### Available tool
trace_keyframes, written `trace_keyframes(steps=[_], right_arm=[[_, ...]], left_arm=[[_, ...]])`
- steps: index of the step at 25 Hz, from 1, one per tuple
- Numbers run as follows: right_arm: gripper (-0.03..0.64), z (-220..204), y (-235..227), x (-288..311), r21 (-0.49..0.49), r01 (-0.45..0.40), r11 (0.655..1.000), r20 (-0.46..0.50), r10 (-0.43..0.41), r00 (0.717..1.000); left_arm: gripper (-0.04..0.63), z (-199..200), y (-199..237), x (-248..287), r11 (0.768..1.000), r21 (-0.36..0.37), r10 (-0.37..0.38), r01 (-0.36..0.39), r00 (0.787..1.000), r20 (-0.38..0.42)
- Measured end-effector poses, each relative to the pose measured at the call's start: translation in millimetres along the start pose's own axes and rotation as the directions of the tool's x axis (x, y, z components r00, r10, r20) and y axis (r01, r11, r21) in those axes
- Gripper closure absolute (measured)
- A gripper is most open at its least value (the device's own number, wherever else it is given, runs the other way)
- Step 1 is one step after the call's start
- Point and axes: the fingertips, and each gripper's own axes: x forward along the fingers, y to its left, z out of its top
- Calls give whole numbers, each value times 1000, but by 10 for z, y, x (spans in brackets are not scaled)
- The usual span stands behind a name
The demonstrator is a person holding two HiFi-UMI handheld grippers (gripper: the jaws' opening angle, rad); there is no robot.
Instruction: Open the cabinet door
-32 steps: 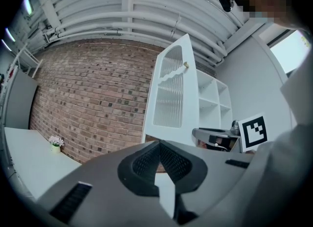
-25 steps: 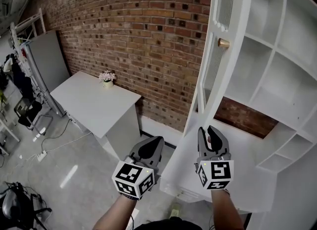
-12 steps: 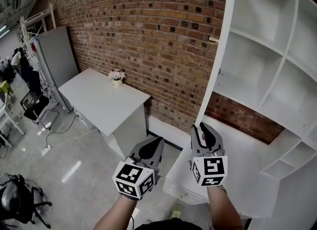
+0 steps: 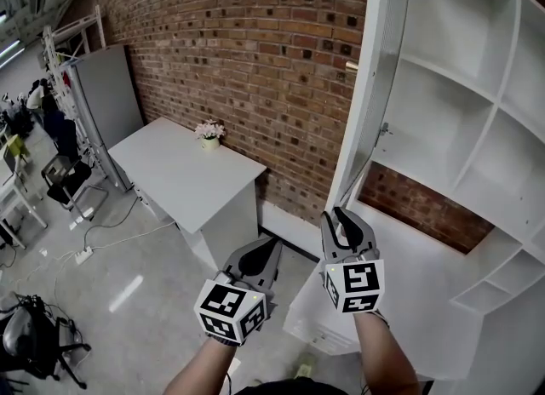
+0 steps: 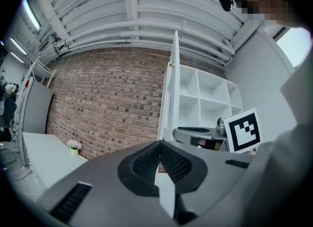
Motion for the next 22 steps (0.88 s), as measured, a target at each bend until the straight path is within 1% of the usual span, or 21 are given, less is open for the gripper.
trace_keyframes(steps=[8,16,22], right_arm=[[534,39,38,-85,-12,-19,1000,7,19,1000],[546,-1,-47,-313,30,6,1000,-4,-6,1000],[584,-36,-120,-516,60,30,998,-6,-30,1000]], left_arm=[[591,39,-54,-4,1000,2,-12,12,1000,2],[591,32,-189,-43,999,5,-40,40,999,1],[591,50,-259,-87,999,16,-48,48,999,-3]])
